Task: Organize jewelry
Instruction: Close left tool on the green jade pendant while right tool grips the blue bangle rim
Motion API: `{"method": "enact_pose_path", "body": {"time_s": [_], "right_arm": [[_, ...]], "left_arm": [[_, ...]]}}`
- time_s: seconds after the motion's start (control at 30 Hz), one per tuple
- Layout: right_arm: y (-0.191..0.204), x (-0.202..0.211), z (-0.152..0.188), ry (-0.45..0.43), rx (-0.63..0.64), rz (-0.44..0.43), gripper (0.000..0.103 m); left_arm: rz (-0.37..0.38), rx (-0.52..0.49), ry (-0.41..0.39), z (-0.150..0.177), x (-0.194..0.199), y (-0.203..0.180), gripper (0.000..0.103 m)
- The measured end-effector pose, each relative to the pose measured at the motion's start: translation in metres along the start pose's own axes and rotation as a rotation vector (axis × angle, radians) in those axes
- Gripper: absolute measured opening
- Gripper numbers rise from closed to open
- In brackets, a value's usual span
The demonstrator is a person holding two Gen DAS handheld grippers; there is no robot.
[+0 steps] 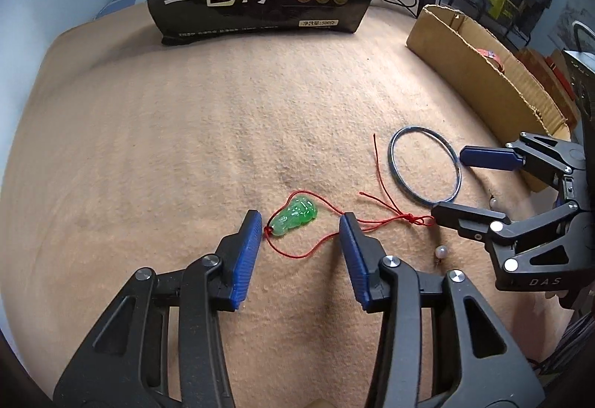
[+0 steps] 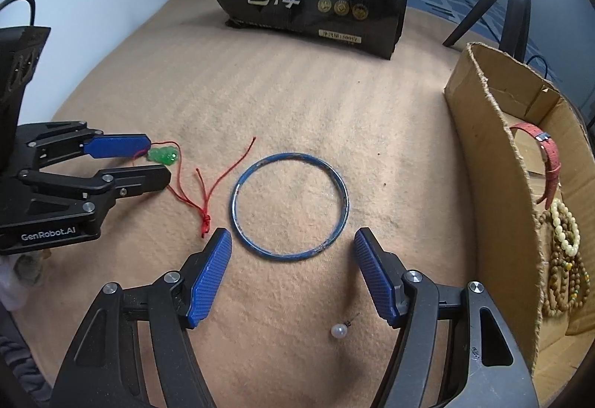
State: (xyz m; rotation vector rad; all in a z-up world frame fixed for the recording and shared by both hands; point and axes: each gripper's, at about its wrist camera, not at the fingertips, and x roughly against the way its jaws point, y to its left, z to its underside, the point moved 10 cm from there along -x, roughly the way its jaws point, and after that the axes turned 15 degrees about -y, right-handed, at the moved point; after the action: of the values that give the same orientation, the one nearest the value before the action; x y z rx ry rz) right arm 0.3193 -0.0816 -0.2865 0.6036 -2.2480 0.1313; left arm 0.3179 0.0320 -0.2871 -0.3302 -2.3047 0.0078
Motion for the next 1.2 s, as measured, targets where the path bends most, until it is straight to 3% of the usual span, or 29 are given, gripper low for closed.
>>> {"method": "enact_pose_path", "body": {"time_s": [0.3,0.83,0.9,1.0,1.2], "right_arm": [[0.003,-0.012,-0.003,0.012,0.038,0.007,0.074],[0.003,-0.02,-0.005,0.004,0.057,0.016,0.076],[0.004,-0.021,-0.005,0.001,0.058,0.013,0.071],[0.003,-0.021,-0.005,-0.004,0.058,0.005,0.071],[0.003,-0.017,-0.005,-0.018,0.037,0.001,0.071]], "left_arm": [[-0.012,-0.027,-0.01,-0.001,-0.006,0.001,0.029],[-0.031,-0.066,-0.025,-0.004,-0.013,-0.005,0.029],[-0.032,-0.068,-0.028,-0.003,-0.014,-0.005,0.029],[-0.032,-0.052,-0.033,-0.004,-0.014,-0.003,0.01],[-0.033,-0.026,-0.046,-0.007,-0.009,0.0,0.01]]}}
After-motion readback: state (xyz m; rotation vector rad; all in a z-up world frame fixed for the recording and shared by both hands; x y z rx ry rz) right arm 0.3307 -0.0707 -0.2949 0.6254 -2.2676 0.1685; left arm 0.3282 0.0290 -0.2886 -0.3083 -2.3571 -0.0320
